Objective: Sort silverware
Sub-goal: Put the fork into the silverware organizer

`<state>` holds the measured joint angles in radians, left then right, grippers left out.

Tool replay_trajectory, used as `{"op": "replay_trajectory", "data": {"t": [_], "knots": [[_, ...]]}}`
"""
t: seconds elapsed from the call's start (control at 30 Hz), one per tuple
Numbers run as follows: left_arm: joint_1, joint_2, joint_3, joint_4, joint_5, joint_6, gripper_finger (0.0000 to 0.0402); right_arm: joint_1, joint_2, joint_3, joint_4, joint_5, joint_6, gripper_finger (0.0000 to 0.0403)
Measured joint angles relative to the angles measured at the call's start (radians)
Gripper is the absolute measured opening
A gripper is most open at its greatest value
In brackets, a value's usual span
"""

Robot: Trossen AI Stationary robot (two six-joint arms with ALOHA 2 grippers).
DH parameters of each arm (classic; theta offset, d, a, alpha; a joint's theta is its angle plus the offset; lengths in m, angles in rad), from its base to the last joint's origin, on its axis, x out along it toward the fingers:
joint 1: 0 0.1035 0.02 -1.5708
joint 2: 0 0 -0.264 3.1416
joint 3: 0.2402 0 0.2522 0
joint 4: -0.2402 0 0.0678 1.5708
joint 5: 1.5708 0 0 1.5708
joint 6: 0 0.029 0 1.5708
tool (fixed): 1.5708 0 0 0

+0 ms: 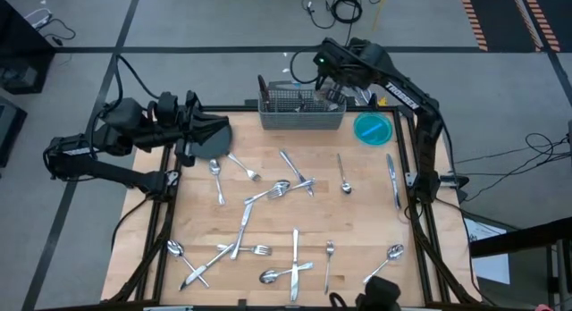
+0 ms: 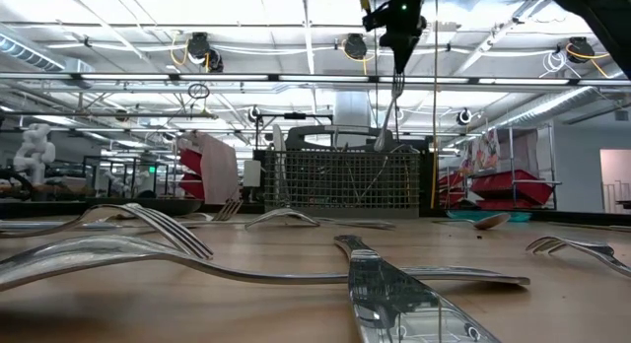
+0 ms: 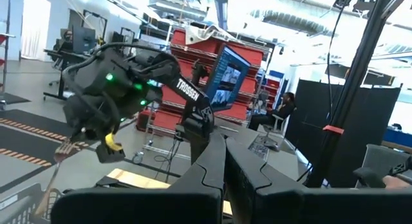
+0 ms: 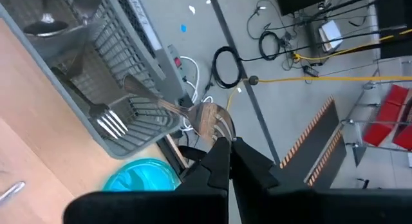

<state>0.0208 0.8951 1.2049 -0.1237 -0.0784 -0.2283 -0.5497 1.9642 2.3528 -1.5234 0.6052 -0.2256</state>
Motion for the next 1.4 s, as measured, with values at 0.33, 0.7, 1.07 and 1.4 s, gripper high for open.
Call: {"op": "replay_trajectory", "data": {"t": [0.33,0.7,1.07,1.4], "knots": [[0.0,0.0,0.0,0.002,0.0,0.001,0.0011,-0.022,0.085,0.0,0.03,-0.101,0.005,0.0],[0.0,0.0,0.0,0.002,0.0,0.001,0.0011,-0.027,0.198,0.0,0.031,-0.138,-0.023,0.0],[0.0,0.0,0.0,0.001,0.0,0.0,0.0011,-0.034,0.249,0.0,0.047,-0.171,-0.049,0.0],[0.0,0.0,0.0,-0.007,0.0,0.0,0.0011,-0.035,0.236,0.0,0.04,-0.226,-0.074,0.0069]]}}
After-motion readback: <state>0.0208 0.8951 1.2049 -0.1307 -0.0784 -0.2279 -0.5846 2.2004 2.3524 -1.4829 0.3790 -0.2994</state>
